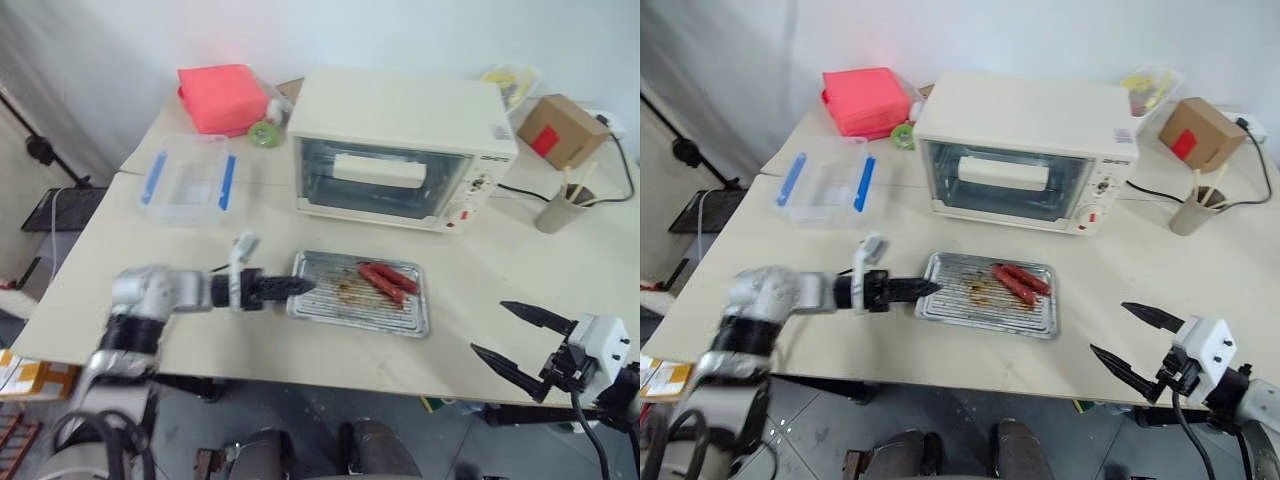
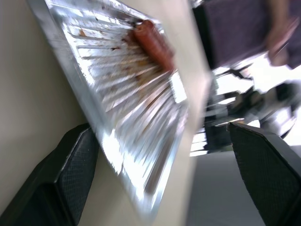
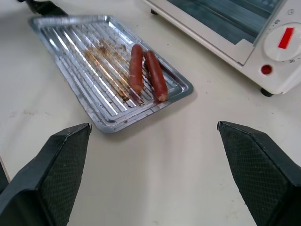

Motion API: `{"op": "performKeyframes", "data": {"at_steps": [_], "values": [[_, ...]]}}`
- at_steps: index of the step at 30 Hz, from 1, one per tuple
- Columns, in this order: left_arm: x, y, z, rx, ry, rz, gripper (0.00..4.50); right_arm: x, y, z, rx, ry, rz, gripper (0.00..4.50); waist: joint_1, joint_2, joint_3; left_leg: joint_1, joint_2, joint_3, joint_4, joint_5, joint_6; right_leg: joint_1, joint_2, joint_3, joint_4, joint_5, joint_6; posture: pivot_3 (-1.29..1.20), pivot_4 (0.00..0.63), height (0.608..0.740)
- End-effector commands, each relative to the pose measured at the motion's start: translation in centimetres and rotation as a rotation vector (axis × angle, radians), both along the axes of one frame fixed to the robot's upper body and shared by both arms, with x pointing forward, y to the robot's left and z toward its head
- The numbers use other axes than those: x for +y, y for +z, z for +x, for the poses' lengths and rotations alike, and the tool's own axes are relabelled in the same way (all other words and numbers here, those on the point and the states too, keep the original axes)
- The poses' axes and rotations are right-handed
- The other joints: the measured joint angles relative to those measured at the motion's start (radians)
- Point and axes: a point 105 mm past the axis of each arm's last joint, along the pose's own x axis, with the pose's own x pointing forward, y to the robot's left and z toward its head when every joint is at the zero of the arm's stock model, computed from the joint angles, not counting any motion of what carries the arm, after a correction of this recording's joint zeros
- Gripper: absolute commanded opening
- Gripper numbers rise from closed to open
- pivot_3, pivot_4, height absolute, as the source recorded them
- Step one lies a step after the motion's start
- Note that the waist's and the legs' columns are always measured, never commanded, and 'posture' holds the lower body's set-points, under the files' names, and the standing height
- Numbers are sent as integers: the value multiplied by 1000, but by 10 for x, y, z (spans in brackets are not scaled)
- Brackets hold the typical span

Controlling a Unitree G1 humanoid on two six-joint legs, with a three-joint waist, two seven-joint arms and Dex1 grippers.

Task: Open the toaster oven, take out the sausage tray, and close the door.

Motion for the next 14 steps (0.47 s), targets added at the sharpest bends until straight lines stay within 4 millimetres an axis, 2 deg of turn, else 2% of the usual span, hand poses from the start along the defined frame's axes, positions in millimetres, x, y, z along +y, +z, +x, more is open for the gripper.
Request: {"op": "performKeyframes", "data": {"at_steps": [1,4,5,7,10,14], "values": [[16,17,-5,-304,-37,64,4442,17,15,0,-78,107,18,4500,8,1,0,0,0,0,0,0,0,0,0,0,0,0,0,0,150,740],[38,31,-8,-643,-26,170,4442,27,22,3,-139,183,23,4500,20,0,1,0,0,0,0,-1,2,0,-1,0,-1,0,0,0,150,740],[44,32,-9,-749,-34,232,4442,29,21,4,-92,208,33,4500,21,0,1,-1,0,0,0,-2,3,0,-1,0,-1,0,0,0,150,740],[55,28,-18,-974,-143,395,4442,34,24,3,-55,297,10,4500,26,0,1,-2,-1,0,0,-3,5,-1,-3,-1,-3,0,0,0,150,740],[68,32,-15,-1020,-129,430,4442,35,24,5,-69,364,-69,4500,26,1,1,-5,-1,0,1,-6,9,-2,-5,-2,-7,0,0,0,150,740],[68,33,-12,-1048,-127,414,4442,34,25,8,-66,372,-54,4500,25,1,1,-10,-1,-3,2,-7,11,-3,-6,-6,-9,0,0,0,150,740]]}}
